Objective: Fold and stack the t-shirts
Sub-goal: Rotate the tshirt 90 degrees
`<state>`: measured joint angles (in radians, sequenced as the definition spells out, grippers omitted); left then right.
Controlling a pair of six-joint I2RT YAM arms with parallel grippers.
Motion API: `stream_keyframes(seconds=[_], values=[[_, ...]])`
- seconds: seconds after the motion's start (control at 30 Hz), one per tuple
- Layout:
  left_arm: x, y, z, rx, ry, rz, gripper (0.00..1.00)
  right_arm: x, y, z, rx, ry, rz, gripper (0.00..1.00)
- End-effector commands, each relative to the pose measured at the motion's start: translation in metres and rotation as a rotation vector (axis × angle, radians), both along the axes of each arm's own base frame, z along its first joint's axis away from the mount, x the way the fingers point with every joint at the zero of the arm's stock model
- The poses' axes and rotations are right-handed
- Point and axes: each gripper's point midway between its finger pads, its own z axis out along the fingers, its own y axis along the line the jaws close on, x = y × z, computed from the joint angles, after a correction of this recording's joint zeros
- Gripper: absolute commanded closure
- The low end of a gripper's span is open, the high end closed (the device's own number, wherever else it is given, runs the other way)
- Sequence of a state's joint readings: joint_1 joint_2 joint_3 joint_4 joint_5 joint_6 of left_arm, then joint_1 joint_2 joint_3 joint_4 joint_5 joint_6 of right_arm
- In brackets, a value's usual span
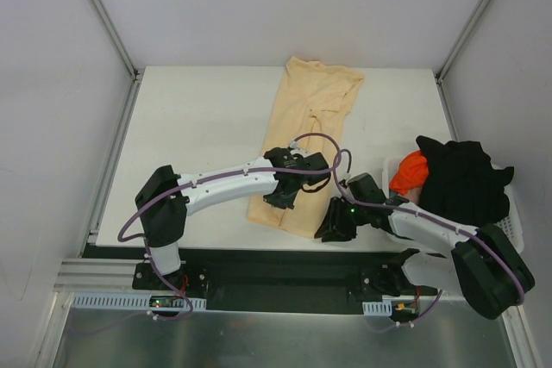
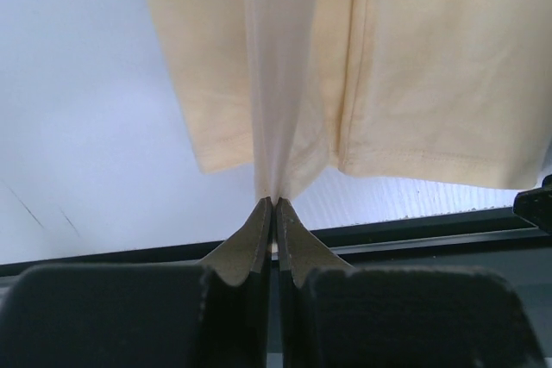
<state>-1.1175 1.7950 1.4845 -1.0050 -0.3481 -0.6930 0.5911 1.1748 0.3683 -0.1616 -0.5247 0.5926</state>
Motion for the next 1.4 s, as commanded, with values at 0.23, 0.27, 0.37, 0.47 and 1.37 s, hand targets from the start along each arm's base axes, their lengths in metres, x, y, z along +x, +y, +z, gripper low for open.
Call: stream_keyframes(seconds=[0.23, 0.27, 0.37, 0.47, 1.37], values=[[0.013, 0.008, 0.049, -0.053, -0.071, -0.016, 0.99, 0.071, -0.005, 0.086, -0.047, -0.429, -0.096, 0.66], [0.014, 0.008, 0.050, -0.058, -0.072, -0.016, 0.99, 0.073, 0.002, 0.087, -0.010, -0.423, -0.103, 0.68], [0.021, 0.012, 0.056, -0.053, -0.117, 0.008, 0.98, 0.088, 0.021, 0.082, 0.040, -0.391, -0.156, 0.73], [0.024, 0.010, 0.060, -0.069, -0.136, 0.035, 0.97, 0.097, 0.047, 0.075, 0.073, -0.362, -0.139, 0.76], [0.005, 0.030, 0.040, -0.057, -0.079, 0.115, 0.96, 0.096, 0.232, 0.038, 0.480, -0.201, -0.062, 0.78]])
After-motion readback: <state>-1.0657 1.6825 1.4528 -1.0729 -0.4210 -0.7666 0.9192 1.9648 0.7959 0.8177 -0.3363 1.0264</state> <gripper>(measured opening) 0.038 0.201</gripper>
